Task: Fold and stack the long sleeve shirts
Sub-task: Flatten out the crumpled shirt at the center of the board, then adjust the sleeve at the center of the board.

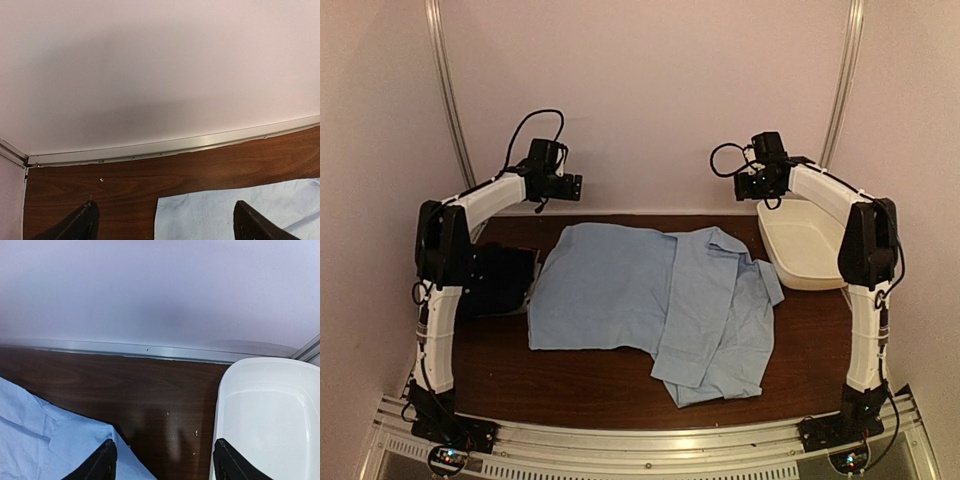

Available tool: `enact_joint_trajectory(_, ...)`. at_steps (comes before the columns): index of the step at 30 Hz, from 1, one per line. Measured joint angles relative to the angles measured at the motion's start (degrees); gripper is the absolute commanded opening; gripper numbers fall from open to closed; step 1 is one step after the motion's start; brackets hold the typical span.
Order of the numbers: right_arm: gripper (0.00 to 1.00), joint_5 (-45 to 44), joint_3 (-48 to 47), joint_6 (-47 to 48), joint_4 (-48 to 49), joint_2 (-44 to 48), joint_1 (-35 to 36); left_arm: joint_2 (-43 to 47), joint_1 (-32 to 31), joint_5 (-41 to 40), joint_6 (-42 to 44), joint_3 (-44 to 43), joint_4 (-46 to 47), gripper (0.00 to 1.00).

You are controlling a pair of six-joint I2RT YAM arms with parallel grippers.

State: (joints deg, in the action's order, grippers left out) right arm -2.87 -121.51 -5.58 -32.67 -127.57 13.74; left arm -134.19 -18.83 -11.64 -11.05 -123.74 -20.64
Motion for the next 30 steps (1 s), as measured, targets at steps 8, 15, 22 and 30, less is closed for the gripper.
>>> enact_joint_trajectory(8,0.64,4.17,26.77,0.98,4.66,19.74,4.00,18.80,-0.55,9.29,-4.15,22.95,4.94,0.97)
enact_joint_trajectory(15,0.61,12.85,41.70,0.04,10.08,22.03,10.45,32.74,-2.95,19.74,-10.58,47.78,19.50,0.97)
enact_joint_trajectory(22,0.60,17.68,43.80,-1.97,14.14,16.13,10.88,32.81,-6.84,23.93,-12.26,59.71,24.33,0.98)
enact_joint_trajectory(30,0.59,18.29,37.79,-3.82,16.87,7.56,9.33,31.26,-9.25,25.03,-12.90,60.76,28.83,0.98)
